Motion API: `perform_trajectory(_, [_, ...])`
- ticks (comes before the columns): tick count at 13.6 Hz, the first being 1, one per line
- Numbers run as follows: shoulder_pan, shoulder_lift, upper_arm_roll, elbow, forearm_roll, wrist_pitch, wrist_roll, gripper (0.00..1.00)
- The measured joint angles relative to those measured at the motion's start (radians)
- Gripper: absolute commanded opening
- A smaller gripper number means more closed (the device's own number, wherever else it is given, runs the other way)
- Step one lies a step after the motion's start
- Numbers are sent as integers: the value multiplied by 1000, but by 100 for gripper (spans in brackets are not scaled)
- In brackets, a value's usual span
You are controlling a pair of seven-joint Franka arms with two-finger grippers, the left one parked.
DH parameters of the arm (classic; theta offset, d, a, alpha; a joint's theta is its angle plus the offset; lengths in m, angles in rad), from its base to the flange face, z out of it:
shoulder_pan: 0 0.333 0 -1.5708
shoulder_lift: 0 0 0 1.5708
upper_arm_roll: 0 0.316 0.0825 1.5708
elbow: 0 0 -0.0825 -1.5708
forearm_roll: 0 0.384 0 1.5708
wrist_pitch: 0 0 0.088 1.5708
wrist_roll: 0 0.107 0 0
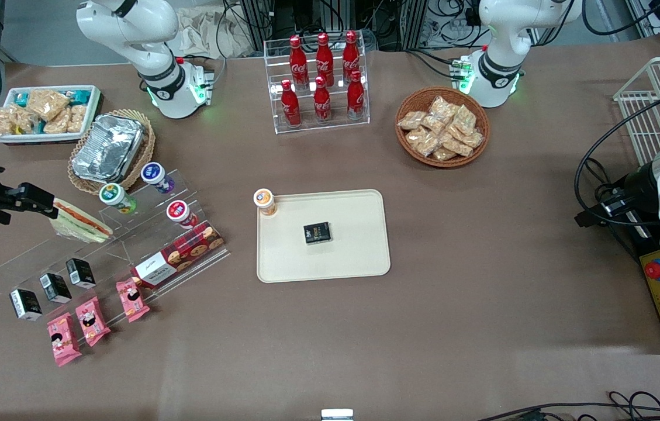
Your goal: Place sandwich on tray
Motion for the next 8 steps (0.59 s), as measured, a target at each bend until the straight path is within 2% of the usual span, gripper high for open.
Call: perform_trajectory(8, [-2,12,-1,0,-1,-6,0,97])
